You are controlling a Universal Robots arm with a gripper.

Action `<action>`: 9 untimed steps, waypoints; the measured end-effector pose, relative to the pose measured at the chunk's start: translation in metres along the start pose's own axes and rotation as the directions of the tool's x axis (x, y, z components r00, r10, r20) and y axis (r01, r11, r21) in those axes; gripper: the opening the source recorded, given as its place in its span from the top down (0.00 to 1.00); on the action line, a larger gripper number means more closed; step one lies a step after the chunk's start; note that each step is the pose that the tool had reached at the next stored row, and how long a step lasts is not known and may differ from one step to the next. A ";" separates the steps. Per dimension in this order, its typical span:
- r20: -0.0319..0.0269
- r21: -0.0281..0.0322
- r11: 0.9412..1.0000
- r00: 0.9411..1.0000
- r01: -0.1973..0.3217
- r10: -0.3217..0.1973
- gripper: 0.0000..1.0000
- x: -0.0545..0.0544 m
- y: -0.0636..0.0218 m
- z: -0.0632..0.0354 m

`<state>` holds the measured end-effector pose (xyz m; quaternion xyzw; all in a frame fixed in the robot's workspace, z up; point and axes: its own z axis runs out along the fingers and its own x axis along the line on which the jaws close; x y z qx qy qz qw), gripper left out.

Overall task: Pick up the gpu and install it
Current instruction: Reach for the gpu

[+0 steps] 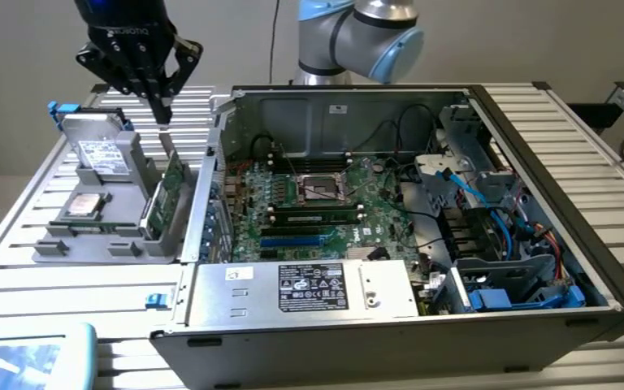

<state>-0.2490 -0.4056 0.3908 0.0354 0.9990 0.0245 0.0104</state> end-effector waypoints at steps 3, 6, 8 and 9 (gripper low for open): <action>-0.001 -0.001 1.000 1.000 0.000 0.000 0.89 0.014 -0.0010 0.0000; -0.006 -0.001 1.000 1.000 0.000 0.000 0.89 0.023 -0.0017 0.0012; -0.008 -0.002 1.000 1.000 0.000 0.000 0.89 0.027 -0.0021 0.0028; -0.009 -0.002 1.000 1.000 -0.001 0.000 0.89 0.030 -0.0024 0.0040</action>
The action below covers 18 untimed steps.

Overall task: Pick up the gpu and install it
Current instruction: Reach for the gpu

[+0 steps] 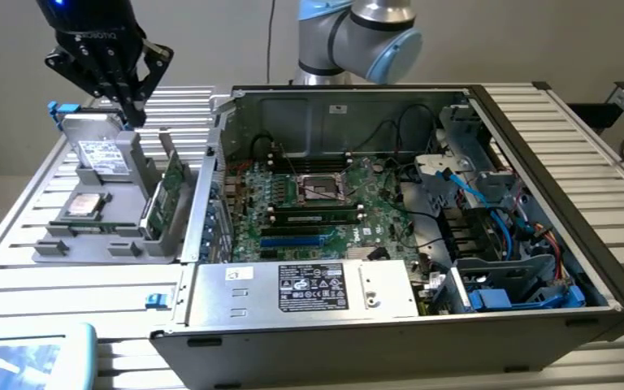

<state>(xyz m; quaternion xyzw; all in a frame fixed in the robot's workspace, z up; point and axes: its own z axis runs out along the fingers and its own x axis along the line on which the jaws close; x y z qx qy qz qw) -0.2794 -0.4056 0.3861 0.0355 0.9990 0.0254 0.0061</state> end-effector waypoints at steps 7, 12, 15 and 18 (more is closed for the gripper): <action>-0.001 0.000 1.000 1.000 0.000 0.000 0.89 0.017 -0.0014 0.0067; -0.001 0.000 1.000 1.000 0.000 0.000 0.89 0.020 0.0029 0.0097; 0.000 0.000 1.000 1.000 0.000 0.000 0.89 0.022 0.0053 0.0110; -0.001 0.001 1.000 1.000 0.000 0.000 0.89 0.024 0.0083 0.0132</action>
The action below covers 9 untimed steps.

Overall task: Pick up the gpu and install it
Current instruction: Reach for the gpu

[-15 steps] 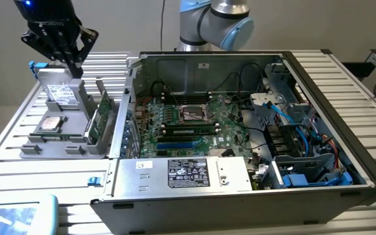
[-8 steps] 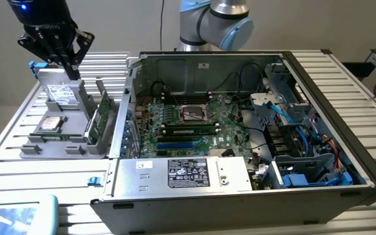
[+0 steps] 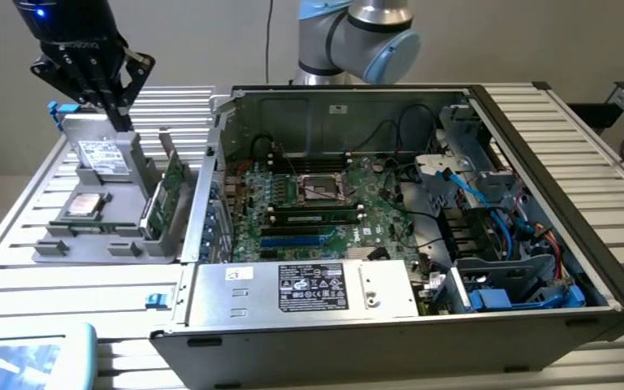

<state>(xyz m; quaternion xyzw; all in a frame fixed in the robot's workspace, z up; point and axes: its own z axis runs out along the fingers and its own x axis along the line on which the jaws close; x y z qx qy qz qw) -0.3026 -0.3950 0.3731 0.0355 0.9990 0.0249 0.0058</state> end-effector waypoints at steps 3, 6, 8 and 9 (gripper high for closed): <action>0.000 0.000 1.000 1.000 0.000 0.000 0.89 0.001 0.0004 0.0008; -0.001 0.000 1.000 1.000 0.000 0.000 0.89 0.001 0.0005 0.0011; -0.002 0.000 1.000 1.000 0.000 0.000 0.82 0.001 0.0005 0.0014; -0.003 0.000 1.000 1.000 0.000 0.000 0.76 0.001 0.0005 0.0015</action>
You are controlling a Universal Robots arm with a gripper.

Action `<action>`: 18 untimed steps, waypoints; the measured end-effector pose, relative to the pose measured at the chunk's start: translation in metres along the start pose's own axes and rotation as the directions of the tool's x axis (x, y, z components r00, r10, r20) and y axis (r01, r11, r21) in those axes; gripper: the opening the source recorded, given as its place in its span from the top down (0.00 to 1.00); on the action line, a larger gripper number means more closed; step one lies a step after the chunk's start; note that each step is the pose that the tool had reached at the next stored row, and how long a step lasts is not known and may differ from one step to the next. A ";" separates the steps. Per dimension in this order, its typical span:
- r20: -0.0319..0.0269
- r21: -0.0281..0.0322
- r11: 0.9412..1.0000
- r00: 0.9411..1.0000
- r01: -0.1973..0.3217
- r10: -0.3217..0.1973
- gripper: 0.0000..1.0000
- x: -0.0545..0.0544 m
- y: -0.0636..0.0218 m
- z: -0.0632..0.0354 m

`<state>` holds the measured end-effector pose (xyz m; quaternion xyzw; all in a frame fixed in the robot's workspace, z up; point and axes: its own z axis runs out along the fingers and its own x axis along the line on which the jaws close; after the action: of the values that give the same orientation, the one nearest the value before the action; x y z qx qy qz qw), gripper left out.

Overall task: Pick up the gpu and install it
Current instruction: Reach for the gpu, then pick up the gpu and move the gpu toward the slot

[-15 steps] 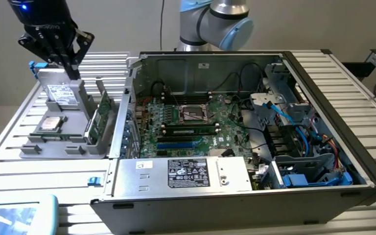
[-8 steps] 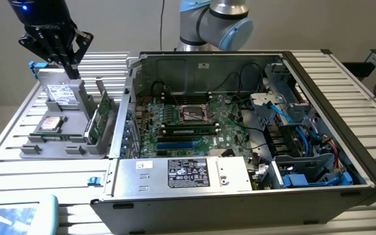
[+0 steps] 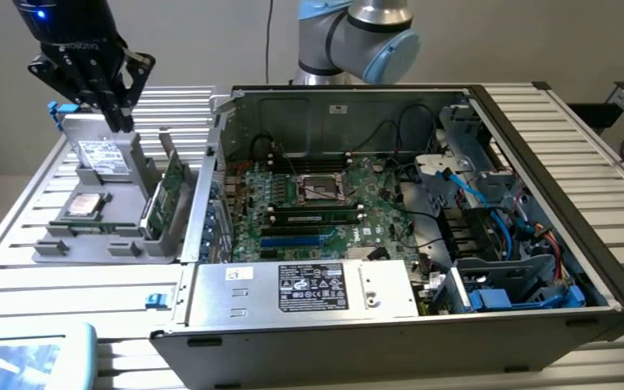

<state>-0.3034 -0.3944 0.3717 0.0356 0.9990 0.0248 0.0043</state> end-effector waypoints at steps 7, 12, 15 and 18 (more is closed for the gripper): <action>-0.002 0.000 1.000 1.000 0.000 0.000 0.58 0.000 -0.0001 0.0012; -0.002 0.000 1.000 1.000 0.000 0.000 0.58 0.000 -0.0001 0.0012; -0.002 0.000 1.000 1.000 0.000 0.000 0.58 0.000 -0.0002 0.0013; -0.002 0.000 1.000 1.000 0.000 0.000 0.58 0.000 -0.0002 0.0013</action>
<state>-0.3034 -0.3945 0.3704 0.0356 0.9991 0.0249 0.0032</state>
